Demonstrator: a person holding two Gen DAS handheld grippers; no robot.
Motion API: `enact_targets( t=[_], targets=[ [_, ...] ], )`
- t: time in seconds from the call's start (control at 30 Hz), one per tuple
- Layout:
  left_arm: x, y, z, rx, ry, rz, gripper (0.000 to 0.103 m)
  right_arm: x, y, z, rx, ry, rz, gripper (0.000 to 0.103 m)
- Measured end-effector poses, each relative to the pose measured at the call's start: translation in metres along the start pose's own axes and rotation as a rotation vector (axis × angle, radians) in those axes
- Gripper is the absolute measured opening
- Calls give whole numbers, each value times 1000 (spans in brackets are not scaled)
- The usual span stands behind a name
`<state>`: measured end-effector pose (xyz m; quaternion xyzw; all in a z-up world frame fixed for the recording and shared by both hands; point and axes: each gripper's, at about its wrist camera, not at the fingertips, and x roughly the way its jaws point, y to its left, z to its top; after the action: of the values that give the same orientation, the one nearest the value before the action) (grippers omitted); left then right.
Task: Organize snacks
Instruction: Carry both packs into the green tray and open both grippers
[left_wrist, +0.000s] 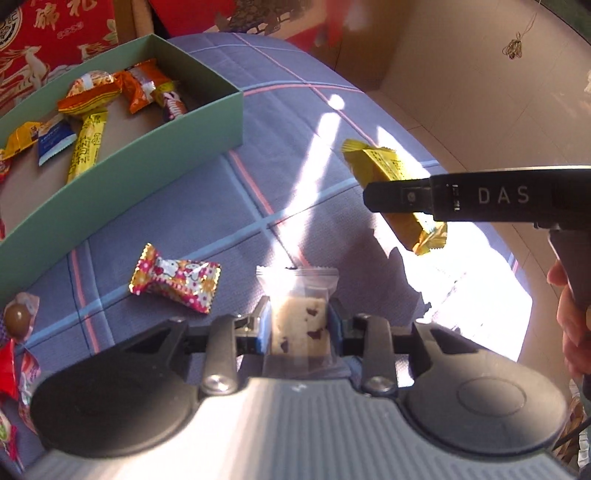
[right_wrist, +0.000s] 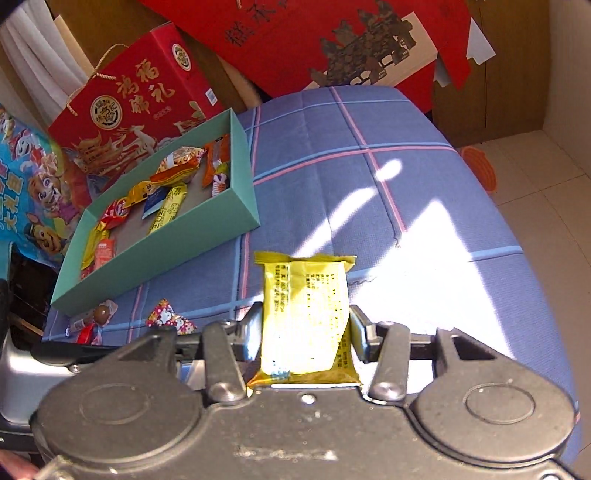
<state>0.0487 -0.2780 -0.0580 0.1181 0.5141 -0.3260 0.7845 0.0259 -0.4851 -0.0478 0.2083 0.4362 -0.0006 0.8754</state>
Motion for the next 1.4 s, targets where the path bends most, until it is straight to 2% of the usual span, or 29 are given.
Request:
enact_targets(
  t=[0.2, 0.43, 0.57, 0.8, 1.1, 1.3, 1.37, 1.4],
  targets=[
    [-45, 31, 11, -55, -98, 1, 31, 0, 28, 16, -31, -22, 46, 47],
    [-90, 109, 34, -202, -212, 95, 31, 15, 91, 63, -107, -61, 117, 47],
    [-98, 152, 47, -266, -250, 145, 31, 37, 126, 90, -144, -69, 125, 47],
    [-79, 197, 61, -334, -238, 163, 31, 84, 154, 111, -180, -29, 72, 47],
    [-45, 208, 70, -352, -203, 146, 31, 124, 156, 115, -208, 18, 15, 47],
    [-38, 209, 74, -354, -192, 143, 31, 129, 152, 115, -199, 19, 25, 47],
    [-36, 210, 75, -357, -185, 147, 34, 128, 153, 114, -208, 17, 31, 50],
    [-36, 210, 75, -358, -186, 158, 39, 126, 154, 114, -206, 19, 31, 57]
  ],
)
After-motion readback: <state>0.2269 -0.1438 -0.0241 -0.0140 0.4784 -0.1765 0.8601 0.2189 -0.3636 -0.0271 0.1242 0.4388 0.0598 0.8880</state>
